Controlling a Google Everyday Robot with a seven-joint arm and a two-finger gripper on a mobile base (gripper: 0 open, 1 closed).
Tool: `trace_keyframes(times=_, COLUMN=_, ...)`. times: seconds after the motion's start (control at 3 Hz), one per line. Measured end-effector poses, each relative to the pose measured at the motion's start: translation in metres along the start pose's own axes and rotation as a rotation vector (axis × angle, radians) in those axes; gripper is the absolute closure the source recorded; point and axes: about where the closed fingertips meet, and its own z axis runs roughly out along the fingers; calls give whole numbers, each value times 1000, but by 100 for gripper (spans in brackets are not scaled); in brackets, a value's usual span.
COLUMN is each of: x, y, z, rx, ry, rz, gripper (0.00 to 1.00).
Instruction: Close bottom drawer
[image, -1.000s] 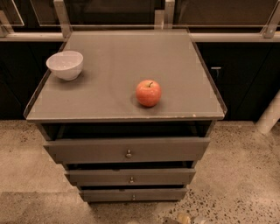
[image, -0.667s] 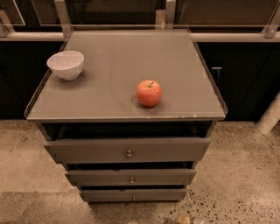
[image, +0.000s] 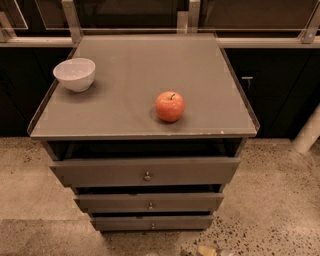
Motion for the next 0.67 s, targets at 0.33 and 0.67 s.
trace_keyframes(times=0.33, x=0, y=0, z=0, rx=0, ry=0, rz=0, gripper=0)
trace_keyframes(times=0.67, x=0, y=0, z=0, rx=0, ry=0, rz=0, gripper=0)
